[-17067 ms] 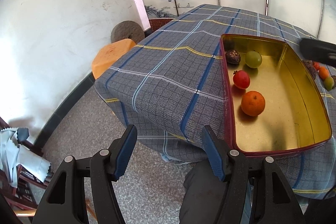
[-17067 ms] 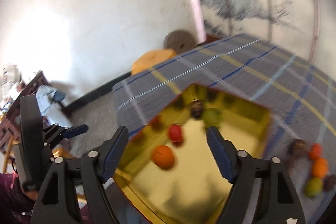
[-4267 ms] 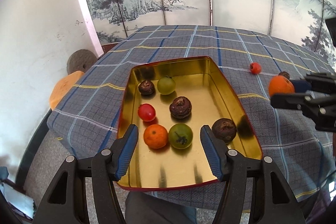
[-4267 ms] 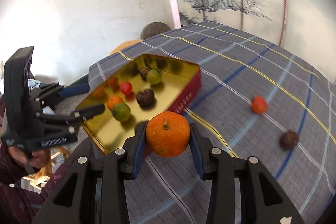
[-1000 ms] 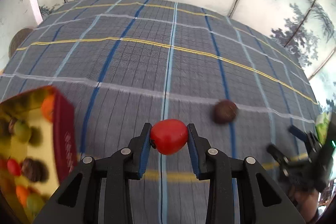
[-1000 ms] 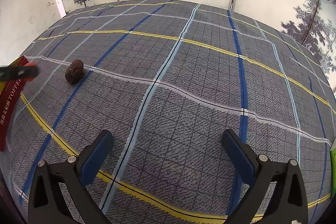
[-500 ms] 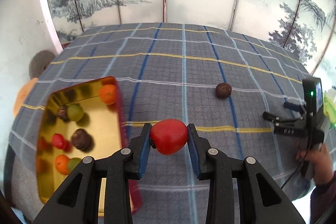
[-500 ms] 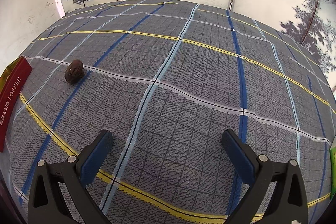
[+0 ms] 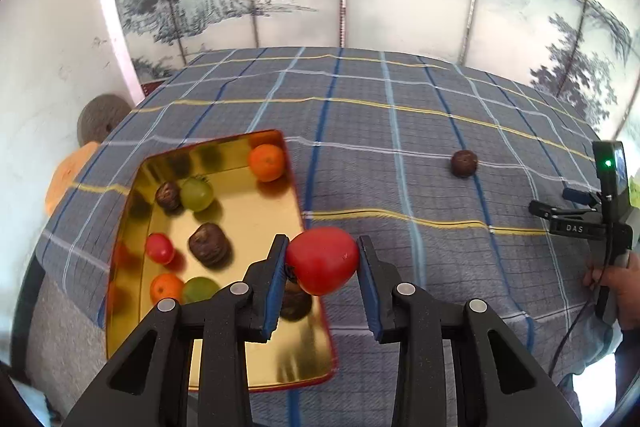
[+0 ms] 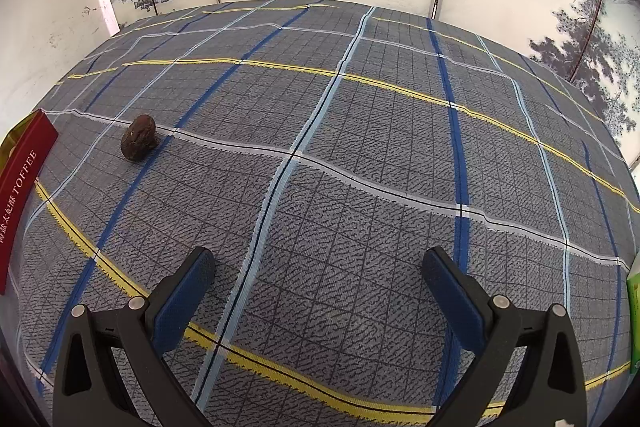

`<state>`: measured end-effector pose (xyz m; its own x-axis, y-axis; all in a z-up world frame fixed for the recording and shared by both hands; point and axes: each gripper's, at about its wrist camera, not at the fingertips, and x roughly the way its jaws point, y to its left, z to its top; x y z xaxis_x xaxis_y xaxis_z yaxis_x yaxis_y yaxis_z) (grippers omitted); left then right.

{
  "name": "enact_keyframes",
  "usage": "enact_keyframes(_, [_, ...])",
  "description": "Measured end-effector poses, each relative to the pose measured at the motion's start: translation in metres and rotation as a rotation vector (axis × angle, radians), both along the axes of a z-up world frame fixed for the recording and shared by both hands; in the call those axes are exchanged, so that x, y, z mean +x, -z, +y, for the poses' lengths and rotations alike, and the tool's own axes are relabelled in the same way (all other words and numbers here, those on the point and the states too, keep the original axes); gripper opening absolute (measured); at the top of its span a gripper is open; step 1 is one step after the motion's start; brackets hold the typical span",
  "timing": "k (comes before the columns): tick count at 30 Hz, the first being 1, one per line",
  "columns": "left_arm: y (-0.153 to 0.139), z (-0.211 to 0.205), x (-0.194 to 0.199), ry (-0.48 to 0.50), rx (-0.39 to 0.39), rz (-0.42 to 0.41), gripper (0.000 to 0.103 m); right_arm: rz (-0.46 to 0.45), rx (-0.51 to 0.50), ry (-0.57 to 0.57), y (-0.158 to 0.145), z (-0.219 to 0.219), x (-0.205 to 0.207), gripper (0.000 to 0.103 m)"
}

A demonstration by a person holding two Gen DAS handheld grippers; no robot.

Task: Organize fruits
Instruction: 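Carry the red tomato over the tin while the right gripper grasps a brown dried fruit, then lower the red tomato into the tin and open the left gripper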

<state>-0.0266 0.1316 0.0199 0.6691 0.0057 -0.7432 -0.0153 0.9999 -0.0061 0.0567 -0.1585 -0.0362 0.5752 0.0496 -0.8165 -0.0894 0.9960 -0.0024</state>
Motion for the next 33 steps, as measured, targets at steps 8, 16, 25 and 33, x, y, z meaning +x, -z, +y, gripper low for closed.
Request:
enact_keyframes(8, [0.004, 0.027, -0.013, -0.055, 0.009, 0.011, 0.035, -0.112, 0.099, -0.125, -0.022, 0.024, -0.009, 0.100])
enact_keyframes(16, [0.001, 0.040, -0.021, -0.088, 0.012, 0.019, 0.035, -0.112, 0.130, -0.338, -0.025, 0.098, 0.028, 0.066])
enact_keyframes(25, [0.000, 0.053, -0.023, -0.114, 0.011, 0.028, 0.035, -0.046, 0.071, -0.365, -0.005, 0.129, 0.062, 0.051])
enact_keyframes(33, [0.005, 0.067, -0.028, -0.147, 0.026, 0.041, 0.035, -0.080, 0.174, -0.359, -0.020, 0.123, 0.038, 0.032])
